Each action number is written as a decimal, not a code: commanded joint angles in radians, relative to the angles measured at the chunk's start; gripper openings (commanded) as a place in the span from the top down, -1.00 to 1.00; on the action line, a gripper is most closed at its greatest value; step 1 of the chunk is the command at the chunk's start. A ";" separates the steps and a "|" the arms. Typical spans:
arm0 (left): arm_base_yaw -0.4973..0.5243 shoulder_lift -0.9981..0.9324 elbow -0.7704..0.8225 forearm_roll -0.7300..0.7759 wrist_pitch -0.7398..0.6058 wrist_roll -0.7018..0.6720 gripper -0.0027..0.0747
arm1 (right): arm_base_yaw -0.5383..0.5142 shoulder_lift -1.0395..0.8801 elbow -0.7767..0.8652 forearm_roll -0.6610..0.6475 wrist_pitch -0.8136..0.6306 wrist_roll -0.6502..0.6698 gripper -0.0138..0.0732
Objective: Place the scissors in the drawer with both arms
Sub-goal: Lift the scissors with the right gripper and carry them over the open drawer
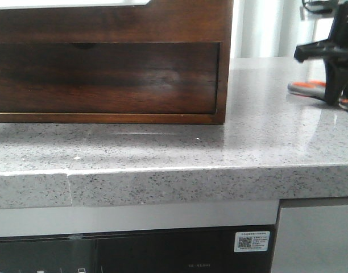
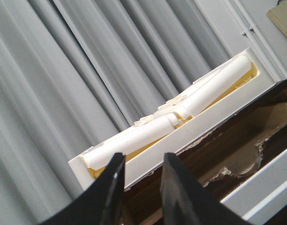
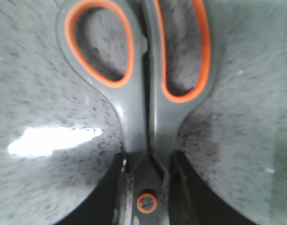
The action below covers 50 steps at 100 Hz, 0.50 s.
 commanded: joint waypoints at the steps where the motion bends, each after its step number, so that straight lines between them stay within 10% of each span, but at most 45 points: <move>1: -0.003 0.011 -0.033 -0.021 -0.052 -0.013 0.52 | -0.007 -0.123 -0.029 -0.007 -0.058 -0.012 0.97; 50: -0.003 0.011 -0.033 -0.021 -0.052 -0.013 0.52 | 0.040 -0.560 -0.031 0.538 -0.135 -0.595 0.97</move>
